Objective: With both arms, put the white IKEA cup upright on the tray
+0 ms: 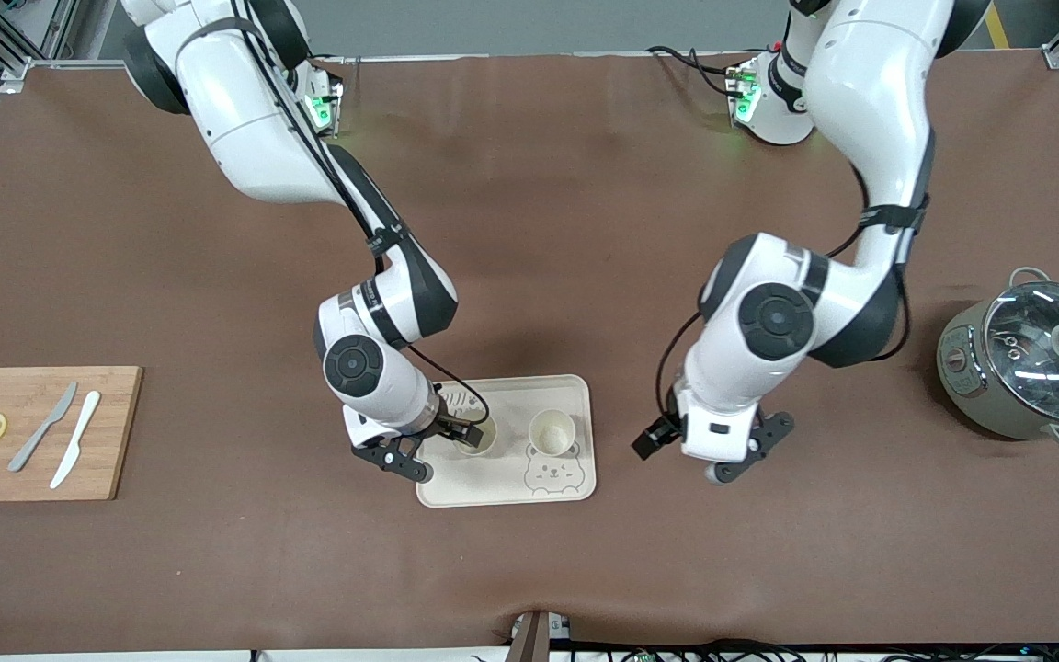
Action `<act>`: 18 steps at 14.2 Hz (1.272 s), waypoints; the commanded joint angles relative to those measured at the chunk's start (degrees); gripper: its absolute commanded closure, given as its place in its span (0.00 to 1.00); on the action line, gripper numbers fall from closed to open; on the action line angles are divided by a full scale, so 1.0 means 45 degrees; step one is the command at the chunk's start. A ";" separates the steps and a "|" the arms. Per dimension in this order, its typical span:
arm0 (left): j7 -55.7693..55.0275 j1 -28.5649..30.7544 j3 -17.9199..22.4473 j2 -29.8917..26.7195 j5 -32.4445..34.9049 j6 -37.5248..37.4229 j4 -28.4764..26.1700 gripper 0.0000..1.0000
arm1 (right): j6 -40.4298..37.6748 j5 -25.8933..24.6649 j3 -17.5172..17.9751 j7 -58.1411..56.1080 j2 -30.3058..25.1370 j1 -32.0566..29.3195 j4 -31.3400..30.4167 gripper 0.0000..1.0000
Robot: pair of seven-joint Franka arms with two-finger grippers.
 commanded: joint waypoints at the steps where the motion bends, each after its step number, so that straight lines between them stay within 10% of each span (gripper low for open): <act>1: 0.1594 0.0572 -0.0087 -0.1135 0.0206 -0.0891 -0.0863 0.00 | -0.1853 -0.0135 0.0059 -0.0034 -0.1409 -0.0282 -0.0226 0.00; 9: 0.5988 0.2231 -0.0087 -0.3966 0.0948 -0.1147 -0.3460 0.00 | -0.7754 -0.0076 0.0079 -0.2684 -0.6952 -0.1805 -0.1354 0.00; 13: 0.8273 0.3247 -0.0126 -0.5178 0.0929 -0.1167 -0.4456 0.00 | -0.7447 -0.1673 0.0079 -0.5827 -0.9886 -0.3404 -0.4207 0.00; 18: 1.0365 0.4282 -0.0165 -0.6136 0.0734 -0.1574 -0.5044 0.00 | -0.6998 -0.1697 0.0098 -0.9309 -1.0086 -0.6316 -0.4367 0.00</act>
